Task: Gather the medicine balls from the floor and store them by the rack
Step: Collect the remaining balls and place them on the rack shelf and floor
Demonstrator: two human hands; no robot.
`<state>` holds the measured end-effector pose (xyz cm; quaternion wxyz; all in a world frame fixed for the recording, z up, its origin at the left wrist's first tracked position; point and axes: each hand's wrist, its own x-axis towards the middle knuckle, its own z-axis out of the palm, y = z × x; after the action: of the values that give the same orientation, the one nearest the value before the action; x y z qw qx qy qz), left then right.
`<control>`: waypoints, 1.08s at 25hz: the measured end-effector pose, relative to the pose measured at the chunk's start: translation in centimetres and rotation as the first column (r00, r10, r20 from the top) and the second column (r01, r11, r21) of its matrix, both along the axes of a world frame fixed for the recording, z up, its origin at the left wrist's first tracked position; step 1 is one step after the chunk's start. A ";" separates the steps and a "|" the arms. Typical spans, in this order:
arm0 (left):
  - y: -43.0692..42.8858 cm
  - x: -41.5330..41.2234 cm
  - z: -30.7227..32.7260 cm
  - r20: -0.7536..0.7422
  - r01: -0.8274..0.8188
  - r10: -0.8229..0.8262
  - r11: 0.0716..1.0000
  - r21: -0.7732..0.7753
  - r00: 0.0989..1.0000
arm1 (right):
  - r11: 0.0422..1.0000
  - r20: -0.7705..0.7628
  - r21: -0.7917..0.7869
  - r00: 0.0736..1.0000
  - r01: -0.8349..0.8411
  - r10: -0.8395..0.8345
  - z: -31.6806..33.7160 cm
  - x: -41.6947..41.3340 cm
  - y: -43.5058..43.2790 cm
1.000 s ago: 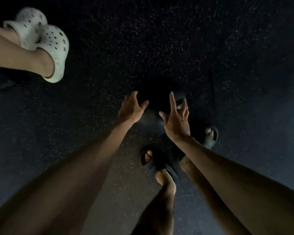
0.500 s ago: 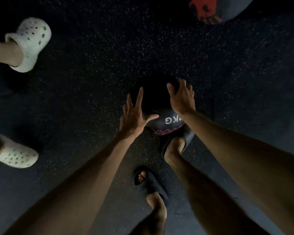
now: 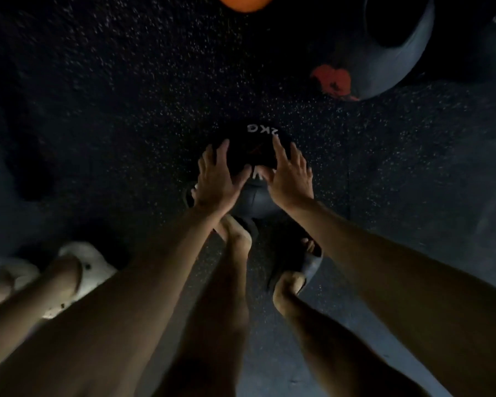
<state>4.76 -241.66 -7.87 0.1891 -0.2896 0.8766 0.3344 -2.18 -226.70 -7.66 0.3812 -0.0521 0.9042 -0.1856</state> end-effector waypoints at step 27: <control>-11.8 -19.8 -2.3 0.098 -0.506 0.505 0.795 0.336 0.858 | 0.853 0.079 -0.182 0.872 0.489 -0.483 -2.0 -25.4 -10.5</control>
<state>-15.01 -253.41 -10.15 0.1428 -0.4750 0.6935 0.5226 -27.59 -237.24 -9.67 0.3286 0.1436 0.8593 -0.3648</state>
